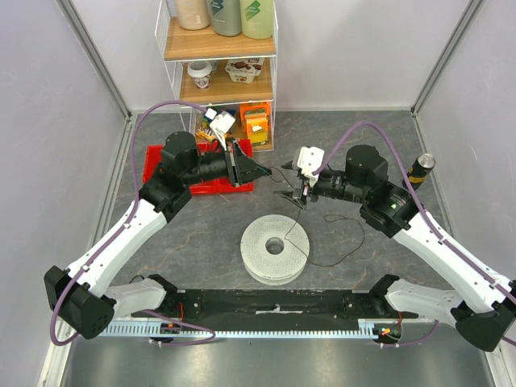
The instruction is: Wrap the cables
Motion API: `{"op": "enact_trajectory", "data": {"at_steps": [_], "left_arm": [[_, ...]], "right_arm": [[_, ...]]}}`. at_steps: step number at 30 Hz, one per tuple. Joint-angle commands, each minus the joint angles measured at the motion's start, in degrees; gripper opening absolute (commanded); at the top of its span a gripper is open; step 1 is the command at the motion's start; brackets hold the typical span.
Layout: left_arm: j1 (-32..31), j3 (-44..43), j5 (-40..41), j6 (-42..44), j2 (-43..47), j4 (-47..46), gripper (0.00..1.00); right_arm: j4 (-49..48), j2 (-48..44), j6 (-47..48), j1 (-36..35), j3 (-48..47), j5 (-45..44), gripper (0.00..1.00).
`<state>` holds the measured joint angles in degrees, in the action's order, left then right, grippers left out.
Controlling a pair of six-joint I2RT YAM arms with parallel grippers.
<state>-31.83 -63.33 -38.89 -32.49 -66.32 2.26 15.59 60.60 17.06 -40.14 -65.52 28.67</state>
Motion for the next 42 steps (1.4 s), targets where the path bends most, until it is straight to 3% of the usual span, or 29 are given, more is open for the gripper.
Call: {"op": "enact_trajectory", "data": {"at_steps": [1,9,28,33,36,39,40,42], "left_arm": [[0.3,0.4,1.2,-3.8,0.8,-3.8,0.02],[0.5,0.7,0.8,-5.2,0.8,-4.7,0.02],[0.9,1.2,-1.3,-8.9,0.3,-8.4,0.02],[0.9,1.5,-0.9,-9.3,0.4,-8.5,0.02],[1.0,1.6,-1.0,-9.6,0.5,-8.8,0.02],[1.0,2.1,-1.2,-9.0,0.8,-8.8,0.02],[1.2,2.2,-1.4,-8.4,0.9,-8.3,0.13],[2.5,2.8,-1.5,-7.4,1.7,-7.4,0.47]], "right_arm": [[-3.8,0.3,2.5,-1.3,1.2,-3.8,0.68],[-5.4,0.4,1.8,-1.9,1.6,-7.2,0.50],[-7.2,0.8,-1.8,-1.9,2.4,-8.7,0.27],[-7.6,1.4,-2.1,-1.9,2.1,-8.3,0.17],[-7.7,1.4,-2.4,-1.9,2.2,-8.4,0.02],[-7.4,1.1,-3.7,-2.0,2.5,-9.8,0.00],[-7.0,1.0,-4.2,-1.8,2.4,-10.3,0.00],[-5.8,0.8,-5.5,-0.7,2.7,-10.7,0.00]]}}
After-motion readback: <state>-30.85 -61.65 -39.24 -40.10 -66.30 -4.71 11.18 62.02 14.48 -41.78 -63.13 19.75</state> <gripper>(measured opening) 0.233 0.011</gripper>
